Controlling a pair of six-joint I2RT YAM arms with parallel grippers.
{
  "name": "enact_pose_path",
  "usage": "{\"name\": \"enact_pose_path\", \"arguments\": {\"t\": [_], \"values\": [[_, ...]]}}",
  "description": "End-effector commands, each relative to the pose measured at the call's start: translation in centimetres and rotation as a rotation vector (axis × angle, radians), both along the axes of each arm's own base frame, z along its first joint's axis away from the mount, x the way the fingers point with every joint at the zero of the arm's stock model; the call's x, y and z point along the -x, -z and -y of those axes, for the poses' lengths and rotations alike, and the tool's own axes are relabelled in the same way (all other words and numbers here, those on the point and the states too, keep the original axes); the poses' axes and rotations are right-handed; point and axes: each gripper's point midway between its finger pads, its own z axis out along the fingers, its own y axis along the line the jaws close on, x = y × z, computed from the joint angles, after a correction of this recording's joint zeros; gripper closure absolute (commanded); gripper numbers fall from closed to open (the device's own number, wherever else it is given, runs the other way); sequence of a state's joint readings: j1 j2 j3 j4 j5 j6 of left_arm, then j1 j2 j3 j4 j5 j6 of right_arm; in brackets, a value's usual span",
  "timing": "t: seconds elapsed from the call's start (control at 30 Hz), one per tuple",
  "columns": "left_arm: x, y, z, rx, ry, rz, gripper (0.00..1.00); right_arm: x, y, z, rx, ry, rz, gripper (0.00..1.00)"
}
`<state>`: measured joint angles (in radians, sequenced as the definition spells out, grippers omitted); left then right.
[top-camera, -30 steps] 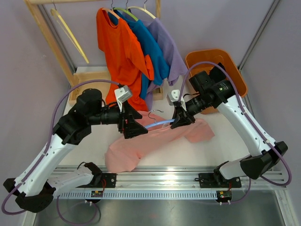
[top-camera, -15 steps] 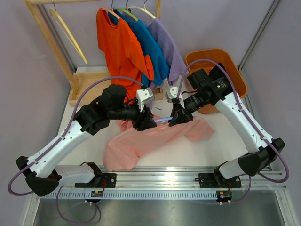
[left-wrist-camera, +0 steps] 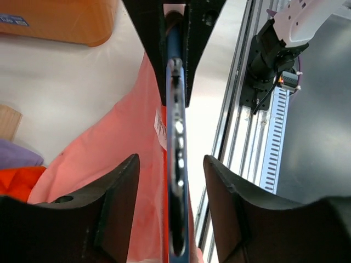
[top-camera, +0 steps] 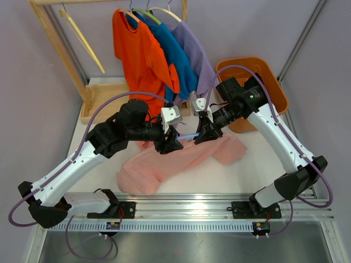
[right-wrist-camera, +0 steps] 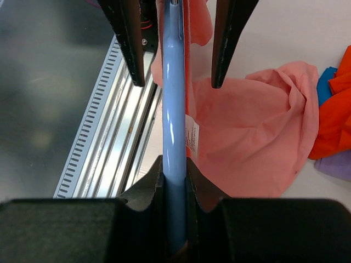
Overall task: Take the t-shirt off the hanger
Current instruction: Pick up the hanger from the clothesline, then remove the T-shirt from the hanger.
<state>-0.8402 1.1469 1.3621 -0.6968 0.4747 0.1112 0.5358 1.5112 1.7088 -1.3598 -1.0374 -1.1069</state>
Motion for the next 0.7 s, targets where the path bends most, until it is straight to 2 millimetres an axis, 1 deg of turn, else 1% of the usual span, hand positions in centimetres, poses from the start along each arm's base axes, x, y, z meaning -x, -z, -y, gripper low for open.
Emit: {"name": "enact_pose_path", "arguments": {"t": [0.0, 0.07, 0.1, 0.13, 0.17, 0.33, 0.47, 0.5, 0.57, 0.6, 0.67], "values": [[-0.1, -2.0, 0.2, 0.046, 0.017, 0.093, 0.46, 4.8, -1.8, 1.6, 0.028, -0.039, -0.213, 1.0], [-0.3, -2.0, 0.2, 0.044, 0.014, 0.101, 0.53, 4.9, -1.8, 1.6, 0.027, -0.041, -0.211, 1.0], [-0.3, -2.0, 0.2, 0.044, 0.014, 0.102, 0.58, 4.8, -1.6, 1.6, 0.031, -0.038, -0.212, 1.0], [-0.3, -2.2, 0.2, 0.047, 0.016, 0.106, 0.65, 4.9, -1.6, 1.7, 0.033, -0.038, -0.212, 1.0], [-0.3, -2.4, 0.3, 0.054, 0.016, 0.108, 0.67, 4.9, -1.5, 1.7, 0.035, -0.039, -0.212, 1.0], [-0.5, -2.9, 0.5, 0.073, 0.008, 0.112, 0.69, 4.8, -0.9, 1.9, 0.056, -0.032, -0.202, 1.0], [-0.1, -2.8, 0.9, 0.081, 0.031, 0.084, 0.73, 4.7, -0.6, 2.0, 0.064, -0.032, -0.193, 1.0], [0.0, -2.6, 1.1, 0.077, 0.038, 0.071, 0.85, 4.7, -0.6, 2.0, 0.063, -0.032, -0.191, 1.0], [0.3, -2.4, 1.4, 0.078, 0.058, 0.043, 0.98, 4.7, -0.5, 2.0, 0.067, -0.033, -0.193, 1.0], [0.5, -2.3, 1.4, 0.08, 0.063, 0.031, 1.0, 4.7, -0.5, 2.0, 0.066, -0.034, -0.187, 1.0], [0.8, -2.2, 1.6, 0.084, 0.073, 0.007, 1.0, 4.6, -0.4, 2.0, 0.068, -0.033, -0.185, 1.0]]}}
